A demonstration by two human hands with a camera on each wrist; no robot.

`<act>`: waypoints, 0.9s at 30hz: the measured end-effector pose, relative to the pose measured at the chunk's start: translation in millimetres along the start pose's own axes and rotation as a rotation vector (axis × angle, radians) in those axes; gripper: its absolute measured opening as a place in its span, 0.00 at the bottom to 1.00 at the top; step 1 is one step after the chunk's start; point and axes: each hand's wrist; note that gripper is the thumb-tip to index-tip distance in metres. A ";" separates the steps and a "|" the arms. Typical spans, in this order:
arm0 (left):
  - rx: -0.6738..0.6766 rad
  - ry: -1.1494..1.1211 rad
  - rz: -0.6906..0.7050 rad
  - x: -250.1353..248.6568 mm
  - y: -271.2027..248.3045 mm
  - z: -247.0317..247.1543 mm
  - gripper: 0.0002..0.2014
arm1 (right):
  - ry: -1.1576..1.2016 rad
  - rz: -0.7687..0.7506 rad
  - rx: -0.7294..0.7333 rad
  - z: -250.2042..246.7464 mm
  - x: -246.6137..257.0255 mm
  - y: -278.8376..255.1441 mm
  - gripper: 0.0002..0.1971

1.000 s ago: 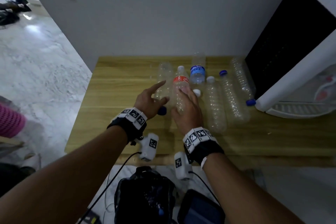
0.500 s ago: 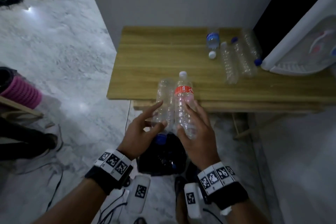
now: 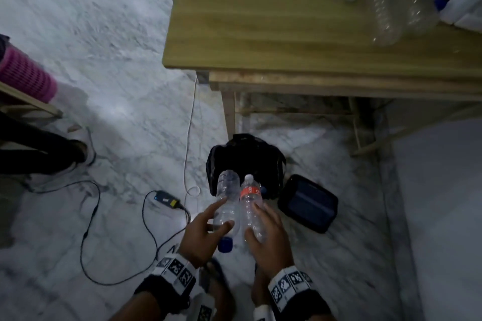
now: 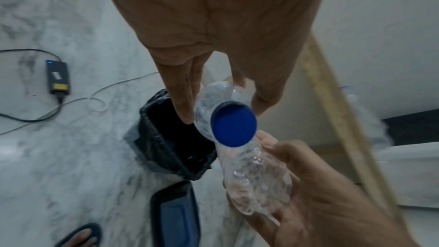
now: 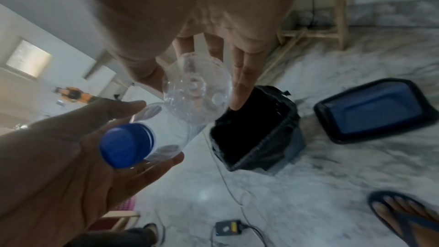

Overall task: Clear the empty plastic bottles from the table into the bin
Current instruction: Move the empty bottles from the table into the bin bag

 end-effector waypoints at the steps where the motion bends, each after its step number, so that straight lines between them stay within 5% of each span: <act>1: 0.006 0.020 -0.039 11.2 15.0 6.8 0.32 | -0.006 0.033 0.016 9.5 -14.3 10.1 0.29; 11: -0.022 0.076 -0.250 73.1 179.4 53.1 0.33 | 0.004 0.172 0.059 72.0 -115.0 150.0 0.26; 13: -0.070 0.035 -0.283 85.9 208.6 56.0 0.40 | 0.026 0.191 0.067 80.0 -123.5 183.8 0.26; 15: -0.100 0.072 -0.286 70.8 204.5 49.7 0.44 | 0.059 0.239 0.039 64.9 -113.7 196.1 0.28; 20: -0.119 0.135 -0.272 65.9 195.7 46.3 0.29 | 0.044 0.307 0.021 53.0 -128.3 190.2 0.29; 27: -0.091 0.081 -0.102 -11.0 130.8 22.0 0.24 | 0.070 0.136 -0.062 -12.3 -67.7 128.6 0.27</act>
Point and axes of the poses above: each hand's wrist, its own y-axis towards the middle knuckle, its own z-axis out of the palm, x = y × z, and after that the axes turned 6 degrees about -z, right-handed
